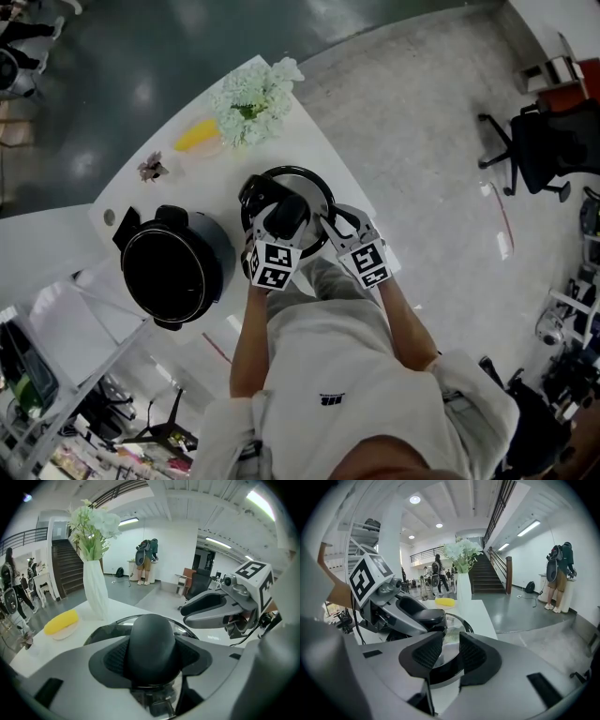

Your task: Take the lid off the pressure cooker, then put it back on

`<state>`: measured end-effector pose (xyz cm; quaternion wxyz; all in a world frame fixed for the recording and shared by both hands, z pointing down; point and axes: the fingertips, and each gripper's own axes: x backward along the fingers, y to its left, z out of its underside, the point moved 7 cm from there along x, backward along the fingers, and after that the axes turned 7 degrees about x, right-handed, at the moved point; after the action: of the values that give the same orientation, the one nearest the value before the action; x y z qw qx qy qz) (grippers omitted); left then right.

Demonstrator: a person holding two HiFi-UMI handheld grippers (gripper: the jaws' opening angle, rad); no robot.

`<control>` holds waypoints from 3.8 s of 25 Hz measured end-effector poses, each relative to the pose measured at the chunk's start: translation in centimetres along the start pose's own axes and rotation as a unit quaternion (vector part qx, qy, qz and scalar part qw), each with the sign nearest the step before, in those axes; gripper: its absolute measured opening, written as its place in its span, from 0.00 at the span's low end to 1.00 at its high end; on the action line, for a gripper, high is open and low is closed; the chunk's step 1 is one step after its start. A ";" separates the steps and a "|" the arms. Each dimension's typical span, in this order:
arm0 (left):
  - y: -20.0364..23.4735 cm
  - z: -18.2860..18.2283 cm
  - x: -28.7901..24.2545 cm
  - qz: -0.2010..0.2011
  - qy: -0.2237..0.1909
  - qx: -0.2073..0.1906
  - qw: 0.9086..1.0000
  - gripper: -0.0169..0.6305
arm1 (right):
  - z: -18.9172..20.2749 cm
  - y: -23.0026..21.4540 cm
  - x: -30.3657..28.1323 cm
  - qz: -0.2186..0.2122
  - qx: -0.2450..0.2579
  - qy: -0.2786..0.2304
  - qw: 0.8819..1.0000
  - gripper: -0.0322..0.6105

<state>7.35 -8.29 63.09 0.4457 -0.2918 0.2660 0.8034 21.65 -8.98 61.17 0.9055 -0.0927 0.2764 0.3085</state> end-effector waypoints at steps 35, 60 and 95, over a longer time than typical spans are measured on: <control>0.4 2.7 -2.0 -0.015 -0.005 -0.006 1.000 0.53 | 1.7 1.8 -0.1 0.004 -0.001 0.013 1.000 0.23; -1.0 1.6 5.7 -0.018 -0.051 -0.002 0.999 0.50 | -0.2 3.4 3.9 0.029 0.007 -0.024 0.999 0.23; 0.1 1.7 -2.5 -0.011 0.074 -0.008 0.997 0.53 | 1.3 0.6 0.6 -0.007 -0.018 0.011 1.000 0.23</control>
<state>7.97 -8.53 66.01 0.4313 -0.3566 0.2889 0.7768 22.25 -7.70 61.92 0.9029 -0.1146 0.2796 0.3058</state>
